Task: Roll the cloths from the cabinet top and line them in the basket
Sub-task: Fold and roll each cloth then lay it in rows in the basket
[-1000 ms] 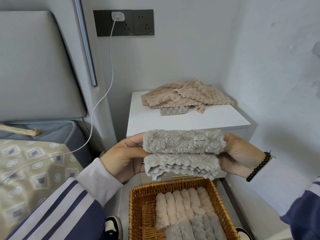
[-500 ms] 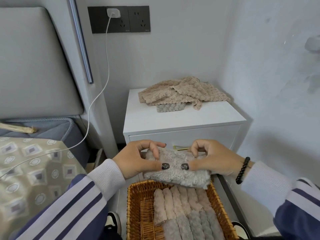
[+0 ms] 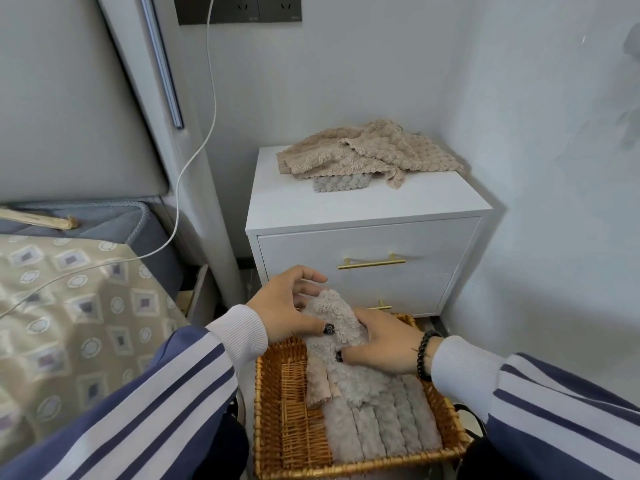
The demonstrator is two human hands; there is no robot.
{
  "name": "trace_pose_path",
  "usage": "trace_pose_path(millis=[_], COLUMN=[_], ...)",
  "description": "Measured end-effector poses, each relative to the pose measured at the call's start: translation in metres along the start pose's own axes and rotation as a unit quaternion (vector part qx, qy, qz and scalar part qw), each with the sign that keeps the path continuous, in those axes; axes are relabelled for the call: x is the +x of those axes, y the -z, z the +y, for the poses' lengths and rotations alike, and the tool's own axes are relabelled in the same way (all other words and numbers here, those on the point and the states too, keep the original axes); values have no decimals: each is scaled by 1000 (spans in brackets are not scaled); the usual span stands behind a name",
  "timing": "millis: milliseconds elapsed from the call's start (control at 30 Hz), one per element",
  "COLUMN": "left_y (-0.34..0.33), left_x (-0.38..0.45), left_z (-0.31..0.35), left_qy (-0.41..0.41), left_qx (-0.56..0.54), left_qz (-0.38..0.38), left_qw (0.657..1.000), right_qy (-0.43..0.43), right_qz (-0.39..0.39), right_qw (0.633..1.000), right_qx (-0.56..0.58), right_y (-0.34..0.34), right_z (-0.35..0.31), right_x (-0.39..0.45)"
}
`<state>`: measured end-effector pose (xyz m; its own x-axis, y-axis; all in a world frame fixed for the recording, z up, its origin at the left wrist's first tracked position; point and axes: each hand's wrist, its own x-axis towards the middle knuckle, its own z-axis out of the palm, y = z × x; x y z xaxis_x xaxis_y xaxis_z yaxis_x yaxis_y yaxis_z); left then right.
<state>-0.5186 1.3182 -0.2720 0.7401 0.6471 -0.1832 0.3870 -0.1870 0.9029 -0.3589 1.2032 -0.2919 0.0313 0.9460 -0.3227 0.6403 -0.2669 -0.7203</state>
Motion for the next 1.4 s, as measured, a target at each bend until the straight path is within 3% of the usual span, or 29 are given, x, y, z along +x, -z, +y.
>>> trace_pose_path(millis=[200, 333, 500, 733, 967, 1400], left_y=[-13, -31, -64, -81, -95, -136], left_x=[14, 13, 15, 28, 41, 58], left_z=[-47, -82, -131, -180, -231, -276], left_qy=[153, 271, 348, 410, 434, 458], left_qx=[-6, -58, -111, -155, -91, -109], left_qz=[43, 32, 20, 29, 4, -31], left_qw=[987, 960, 931, 898, 896, 882], right_qy=[-104, -100, -157, -242, -283, -334], right_qz=[37, 72, 86, 62, -6, -45], right_qw=[988, 992, 977, 961, 956, 941], right_qx=[-105, 13, 116, 122, 70, 20], right_y=[-38, -74, -142, -204, -265, -273], right_z=[28, 36, 70, 111, 153, 183], right_x=[17, 25, 51, 91, 131, 133])
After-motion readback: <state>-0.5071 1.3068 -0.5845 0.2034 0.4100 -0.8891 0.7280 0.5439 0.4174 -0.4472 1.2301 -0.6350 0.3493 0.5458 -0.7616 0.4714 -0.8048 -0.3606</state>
